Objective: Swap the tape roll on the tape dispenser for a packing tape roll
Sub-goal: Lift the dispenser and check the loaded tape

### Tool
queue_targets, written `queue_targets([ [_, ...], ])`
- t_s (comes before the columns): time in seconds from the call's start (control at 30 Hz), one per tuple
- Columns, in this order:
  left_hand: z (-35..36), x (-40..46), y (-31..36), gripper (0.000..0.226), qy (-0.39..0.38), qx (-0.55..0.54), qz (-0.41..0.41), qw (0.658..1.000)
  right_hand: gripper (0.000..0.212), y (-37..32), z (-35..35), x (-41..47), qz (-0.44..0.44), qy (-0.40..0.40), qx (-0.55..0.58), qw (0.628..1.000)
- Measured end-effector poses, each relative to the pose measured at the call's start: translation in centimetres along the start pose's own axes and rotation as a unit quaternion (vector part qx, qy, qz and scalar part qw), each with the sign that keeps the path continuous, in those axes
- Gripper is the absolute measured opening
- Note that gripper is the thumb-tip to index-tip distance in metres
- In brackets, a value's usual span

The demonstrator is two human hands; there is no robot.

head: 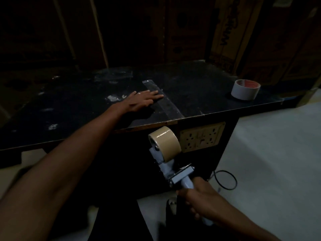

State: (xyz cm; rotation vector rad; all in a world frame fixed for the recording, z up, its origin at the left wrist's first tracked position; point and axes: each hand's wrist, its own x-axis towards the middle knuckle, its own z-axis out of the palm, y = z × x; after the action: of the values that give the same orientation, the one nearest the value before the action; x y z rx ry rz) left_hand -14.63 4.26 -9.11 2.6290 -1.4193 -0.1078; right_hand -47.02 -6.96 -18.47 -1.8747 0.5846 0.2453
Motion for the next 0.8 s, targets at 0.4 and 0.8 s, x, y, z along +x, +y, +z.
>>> queue_targets([
  [0.4, 0.1, 0.1, -0.3, 0.062, 0.009, -0.044, -0.012, 0.999, 0.039, -3.7, -2.4, -2.7, -0.041, -0.022, 0.004, 0.999],
  [0.8, -0.3, -0.3, 0.7, 0.035, 0.081, -0.174, -0.04, 0.981, 0.028, -9.0, -7.0, -5.2, -0.125, -0.039, 0.047, 0.99],
])
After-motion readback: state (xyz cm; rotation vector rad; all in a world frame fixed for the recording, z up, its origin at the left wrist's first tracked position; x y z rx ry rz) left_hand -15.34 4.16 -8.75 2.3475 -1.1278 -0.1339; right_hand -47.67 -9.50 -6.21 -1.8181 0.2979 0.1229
